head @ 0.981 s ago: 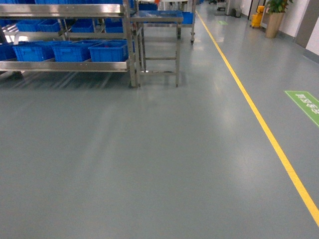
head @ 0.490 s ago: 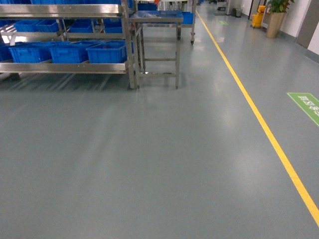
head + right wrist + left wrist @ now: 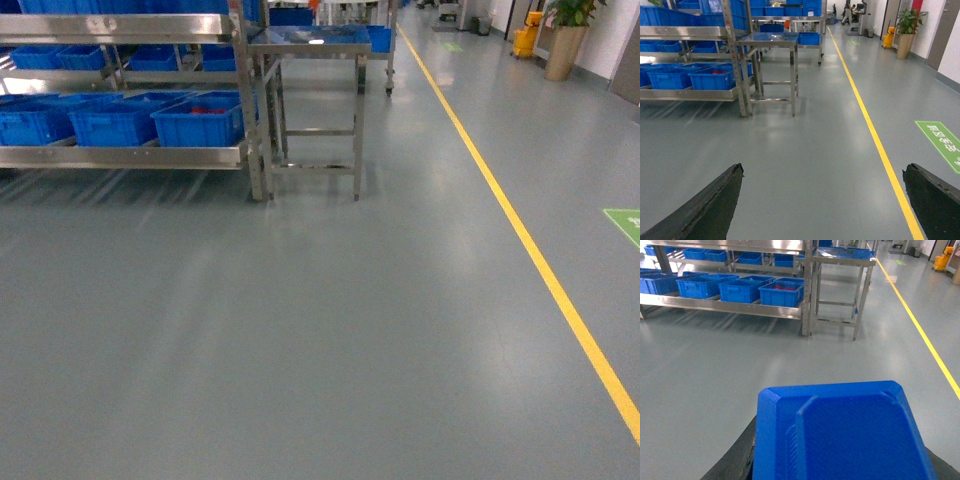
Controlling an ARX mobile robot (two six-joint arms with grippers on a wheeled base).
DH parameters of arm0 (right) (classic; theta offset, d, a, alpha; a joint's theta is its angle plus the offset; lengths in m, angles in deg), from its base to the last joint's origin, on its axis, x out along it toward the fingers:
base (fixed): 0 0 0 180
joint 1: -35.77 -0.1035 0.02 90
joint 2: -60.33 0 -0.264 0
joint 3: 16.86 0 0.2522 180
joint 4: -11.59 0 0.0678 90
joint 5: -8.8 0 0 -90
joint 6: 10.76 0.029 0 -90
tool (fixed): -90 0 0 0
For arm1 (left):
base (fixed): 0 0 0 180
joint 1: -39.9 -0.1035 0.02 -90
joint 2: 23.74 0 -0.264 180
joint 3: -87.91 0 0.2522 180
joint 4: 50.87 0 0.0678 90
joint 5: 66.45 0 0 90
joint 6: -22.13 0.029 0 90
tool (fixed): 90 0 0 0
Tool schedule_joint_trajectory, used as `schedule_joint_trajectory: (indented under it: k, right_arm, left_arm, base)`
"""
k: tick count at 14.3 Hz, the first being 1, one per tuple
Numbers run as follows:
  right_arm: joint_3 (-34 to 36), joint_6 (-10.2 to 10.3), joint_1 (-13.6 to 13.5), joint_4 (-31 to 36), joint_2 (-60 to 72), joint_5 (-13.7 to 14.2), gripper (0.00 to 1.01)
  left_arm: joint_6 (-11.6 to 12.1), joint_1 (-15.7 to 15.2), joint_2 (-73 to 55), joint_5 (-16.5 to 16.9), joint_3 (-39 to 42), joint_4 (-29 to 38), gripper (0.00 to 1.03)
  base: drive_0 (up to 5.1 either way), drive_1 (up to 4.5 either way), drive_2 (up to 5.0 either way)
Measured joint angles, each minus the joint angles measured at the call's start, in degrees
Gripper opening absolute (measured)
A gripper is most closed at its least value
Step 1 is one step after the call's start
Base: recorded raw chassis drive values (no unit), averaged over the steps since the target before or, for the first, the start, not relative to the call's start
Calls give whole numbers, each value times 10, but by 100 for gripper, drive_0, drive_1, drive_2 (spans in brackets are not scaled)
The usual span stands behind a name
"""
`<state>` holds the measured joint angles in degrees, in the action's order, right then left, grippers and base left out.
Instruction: Pick blue part to blue bin on bottom shelf
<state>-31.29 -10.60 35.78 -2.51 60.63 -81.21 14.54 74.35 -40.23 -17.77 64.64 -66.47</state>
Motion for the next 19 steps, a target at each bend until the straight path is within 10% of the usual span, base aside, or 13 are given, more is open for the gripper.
schedule_joint_trajectory:
  k: [19]
  right_arm:
    - [0, 0, 0, 1, 0, 0, 98]
  left_arm:
    - [0, 0, 0, 0, 0, 0, 44]
  base:
    - [-4, 399, -407]
